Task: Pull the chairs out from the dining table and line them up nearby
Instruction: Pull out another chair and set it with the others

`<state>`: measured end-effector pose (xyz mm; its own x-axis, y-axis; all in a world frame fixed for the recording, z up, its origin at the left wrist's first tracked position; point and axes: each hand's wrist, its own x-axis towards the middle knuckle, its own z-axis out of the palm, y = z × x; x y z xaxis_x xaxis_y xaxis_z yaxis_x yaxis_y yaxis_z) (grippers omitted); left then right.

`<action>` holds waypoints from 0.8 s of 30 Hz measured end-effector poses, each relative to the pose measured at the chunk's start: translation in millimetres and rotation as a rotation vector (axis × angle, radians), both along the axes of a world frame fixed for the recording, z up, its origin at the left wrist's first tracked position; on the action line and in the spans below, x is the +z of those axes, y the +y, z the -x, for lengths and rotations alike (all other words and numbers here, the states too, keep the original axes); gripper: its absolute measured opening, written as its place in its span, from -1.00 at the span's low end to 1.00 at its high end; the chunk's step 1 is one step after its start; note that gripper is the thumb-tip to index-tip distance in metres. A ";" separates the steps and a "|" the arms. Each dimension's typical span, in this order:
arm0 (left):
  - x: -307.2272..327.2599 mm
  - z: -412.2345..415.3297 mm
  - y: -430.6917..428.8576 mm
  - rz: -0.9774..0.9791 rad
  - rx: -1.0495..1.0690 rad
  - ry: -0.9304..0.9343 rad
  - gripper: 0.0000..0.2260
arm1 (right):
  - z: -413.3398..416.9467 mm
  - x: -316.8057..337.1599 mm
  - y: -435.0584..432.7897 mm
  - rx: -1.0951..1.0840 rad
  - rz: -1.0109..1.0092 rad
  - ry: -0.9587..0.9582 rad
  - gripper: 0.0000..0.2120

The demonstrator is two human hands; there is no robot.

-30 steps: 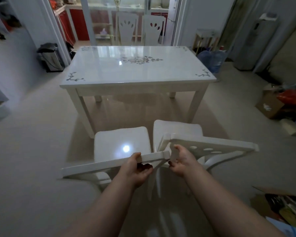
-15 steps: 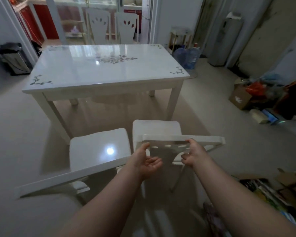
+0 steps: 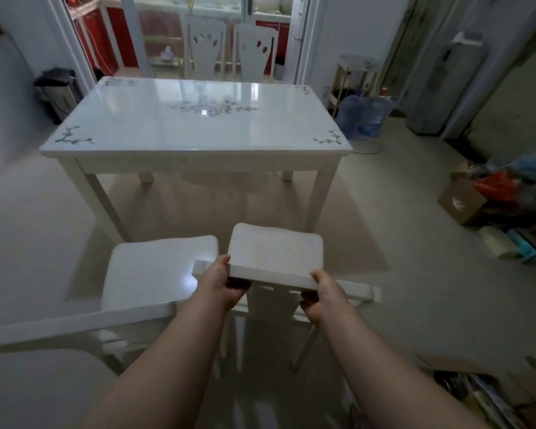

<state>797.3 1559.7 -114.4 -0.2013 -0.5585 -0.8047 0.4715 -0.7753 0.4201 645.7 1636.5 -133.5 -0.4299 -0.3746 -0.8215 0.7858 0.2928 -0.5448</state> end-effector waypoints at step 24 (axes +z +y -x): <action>-5.3 29.9 68.0 -0.045 0.063 0.079 -0.54 | 55.9 -0.9 29.1 0.030 -0.027 -0.017 -0.91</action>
<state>767.5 1627.7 -119.7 -0.2310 -0.5355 -0.8123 0.5502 -0.7605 0.3448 589.8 1665.6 -134.4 -0.4051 -0.3649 -0.8383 0.7853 0.3305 -0.5234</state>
